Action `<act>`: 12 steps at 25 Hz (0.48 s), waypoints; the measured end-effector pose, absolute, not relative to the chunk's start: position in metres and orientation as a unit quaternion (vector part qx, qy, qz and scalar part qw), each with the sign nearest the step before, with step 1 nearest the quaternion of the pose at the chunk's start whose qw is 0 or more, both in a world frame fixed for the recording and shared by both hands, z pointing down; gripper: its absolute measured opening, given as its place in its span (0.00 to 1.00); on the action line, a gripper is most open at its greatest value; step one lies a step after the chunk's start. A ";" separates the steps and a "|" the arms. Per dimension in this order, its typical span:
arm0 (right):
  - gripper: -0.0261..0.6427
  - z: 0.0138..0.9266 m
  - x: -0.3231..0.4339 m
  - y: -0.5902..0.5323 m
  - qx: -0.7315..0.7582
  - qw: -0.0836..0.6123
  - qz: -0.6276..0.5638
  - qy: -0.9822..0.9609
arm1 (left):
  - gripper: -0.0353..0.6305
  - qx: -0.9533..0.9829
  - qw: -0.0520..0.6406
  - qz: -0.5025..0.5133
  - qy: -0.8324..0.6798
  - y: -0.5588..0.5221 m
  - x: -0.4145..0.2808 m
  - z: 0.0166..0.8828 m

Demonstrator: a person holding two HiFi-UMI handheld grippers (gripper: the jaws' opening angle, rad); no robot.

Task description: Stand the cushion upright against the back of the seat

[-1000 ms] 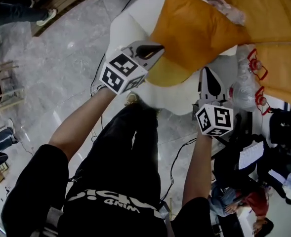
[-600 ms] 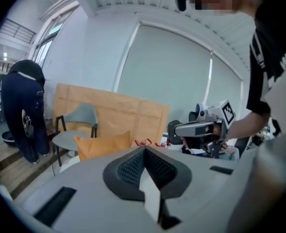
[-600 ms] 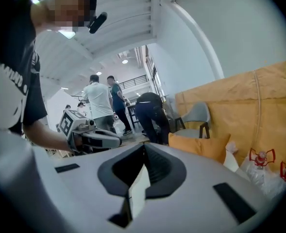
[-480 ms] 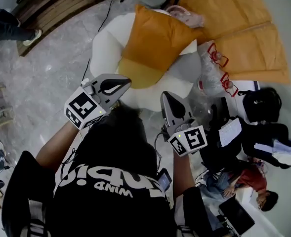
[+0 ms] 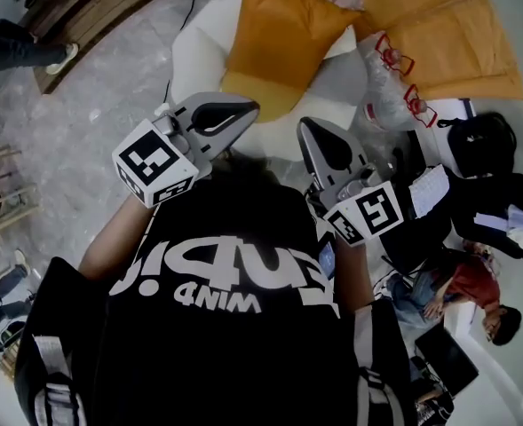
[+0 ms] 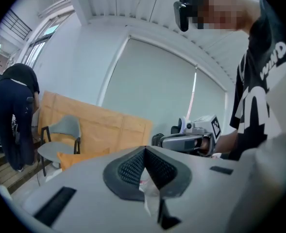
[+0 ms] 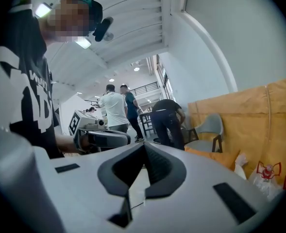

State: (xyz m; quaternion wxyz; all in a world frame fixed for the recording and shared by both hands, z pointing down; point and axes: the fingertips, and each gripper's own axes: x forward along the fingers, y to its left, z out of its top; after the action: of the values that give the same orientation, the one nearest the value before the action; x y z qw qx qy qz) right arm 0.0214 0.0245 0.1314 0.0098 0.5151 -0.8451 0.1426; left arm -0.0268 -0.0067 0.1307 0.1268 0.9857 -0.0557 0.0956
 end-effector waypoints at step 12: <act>0.07 0.120 0.022 0.022 0.481 0.008 0.118 -0.869 | 0.06 0.987 0.124 0.086 -0.050 -0.001 -0.024 0.122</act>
State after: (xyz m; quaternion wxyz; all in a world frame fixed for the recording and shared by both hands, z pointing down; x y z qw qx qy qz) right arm 0.0219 0.0225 0.1198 0.0077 0.4814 -0.8686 0.1177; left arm -0.0237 -0.0008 0.1221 0.1238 0.9873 -0.0499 0.0857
